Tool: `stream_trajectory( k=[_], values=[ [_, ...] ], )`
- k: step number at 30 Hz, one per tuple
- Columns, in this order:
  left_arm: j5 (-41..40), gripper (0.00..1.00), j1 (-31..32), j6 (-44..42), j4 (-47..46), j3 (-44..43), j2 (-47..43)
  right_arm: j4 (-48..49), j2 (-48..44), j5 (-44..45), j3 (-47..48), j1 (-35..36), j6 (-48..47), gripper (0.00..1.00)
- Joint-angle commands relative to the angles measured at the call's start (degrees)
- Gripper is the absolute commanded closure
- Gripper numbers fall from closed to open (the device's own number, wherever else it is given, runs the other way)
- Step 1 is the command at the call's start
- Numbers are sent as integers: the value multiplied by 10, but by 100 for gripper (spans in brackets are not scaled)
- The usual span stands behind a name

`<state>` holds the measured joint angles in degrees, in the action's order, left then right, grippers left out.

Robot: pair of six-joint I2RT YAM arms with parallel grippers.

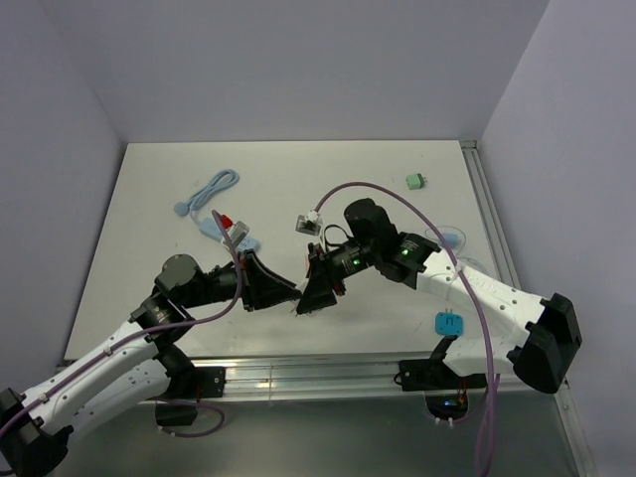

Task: Insert the plug

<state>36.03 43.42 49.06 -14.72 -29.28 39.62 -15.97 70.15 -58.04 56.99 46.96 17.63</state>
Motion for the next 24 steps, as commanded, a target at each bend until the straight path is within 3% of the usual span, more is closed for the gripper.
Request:
stream_trajectory(
  k=[1, 4, 9, 19, 21, 23, 24],
  values=[
    [-11, 100, 3, -11, 4, -17, -12, 40, -27, 11, 2, -12, 14, 50],
    [-11, 100, 3, -5, -5, -14, -12, 43, -28, 4, 3, -16, 17, 53],
    [-18, 100, 2, -2, -5, -10, -14, 51, -26, -5, 0, -15, 22, 68],
    [-30, 100, 1, -3, -5, -18, -3, 41, -14, -24, -9, -12, 7, 69],
    [-33, 100, 0, -1, -7, -18, -2, 30, -10, -20, -6, -4, -6, 78],
    [-38, 100, -2, 0, -5, -21, 0, 14, -4, -2, -2, 2, -12, 100],
    [-57, 100, -3, -4, 4, -25, 1, 9, -2, 12, -1, 5, -11, 100]
  ],
)
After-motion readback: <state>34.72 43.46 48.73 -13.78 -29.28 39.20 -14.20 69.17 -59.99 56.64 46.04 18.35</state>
